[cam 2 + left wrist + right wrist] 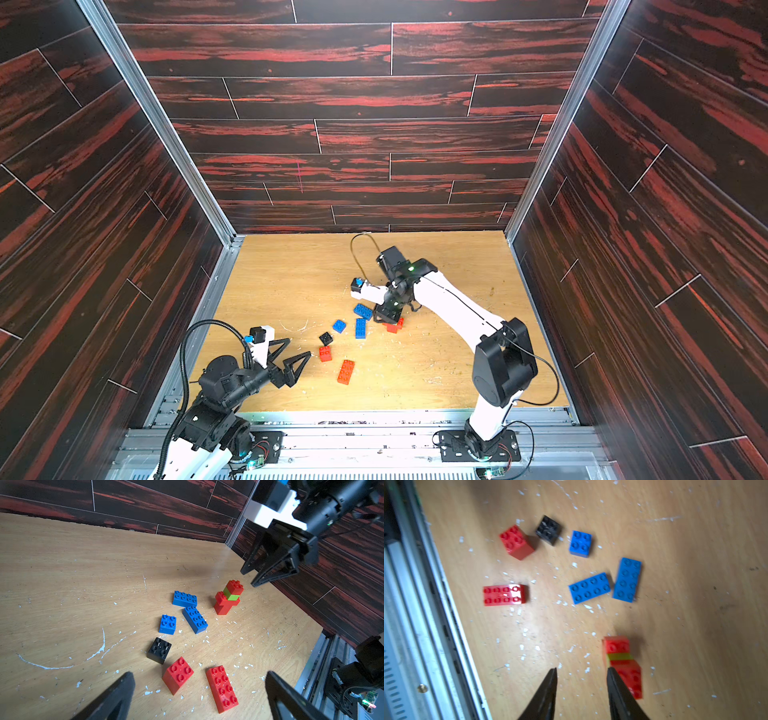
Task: Assemble the letter f with lego
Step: Assemble the lego brick with the lego brick, then adjust the lego brick at the center of the board.
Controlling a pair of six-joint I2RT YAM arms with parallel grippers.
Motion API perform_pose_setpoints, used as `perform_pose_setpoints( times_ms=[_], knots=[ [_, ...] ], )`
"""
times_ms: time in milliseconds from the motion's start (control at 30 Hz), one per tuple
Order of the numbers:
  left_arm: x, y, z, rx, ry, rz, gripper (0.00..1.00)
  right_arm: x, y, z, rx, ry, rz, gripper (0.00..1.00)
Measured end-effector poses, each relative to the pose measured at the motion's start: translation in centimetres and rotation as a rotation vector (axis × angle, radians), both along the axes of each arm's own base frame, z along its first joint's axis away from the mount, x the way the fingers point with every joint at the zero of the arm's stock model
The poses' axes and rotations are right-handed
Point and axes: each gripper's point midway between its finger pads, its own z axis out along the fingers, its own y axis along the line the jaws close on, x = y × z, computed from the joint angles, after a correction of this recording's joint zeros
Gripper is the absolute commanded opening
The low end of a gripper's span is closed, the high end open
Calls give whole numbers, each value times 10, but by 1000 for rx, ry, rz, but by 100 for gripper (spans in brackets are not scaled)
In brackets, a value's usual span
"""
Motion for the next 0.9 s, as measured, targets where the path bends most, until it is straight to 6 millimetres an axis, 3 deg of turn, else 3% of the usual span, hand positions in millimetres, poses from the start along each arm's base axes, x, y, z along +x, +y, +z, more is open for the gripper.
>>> perform_pose_setpoints(
  times_ms=[133,300,367,700,833,900],
  knots=[
    [0,0,0,0,0,0,100,-35,16,-5,-11,21,72,43],
    [0,0,0,0,-1,2,100,-81,30,-26,-59,56,173,45],
    [0,1,1,-1,-5,3,100,-94,34,-32,-68,69,194,41],
    [-1,3,10,-15,-45,15,100,-127,43,-61,-60,130,200,16],
    [-1,3,9,-13,-41,16,100,-139,48,-69,-46,150,207,0],
    [-1,3,9,-13,-41,17,100,-143,51,-71,-33,155,210,0]
  ],
)
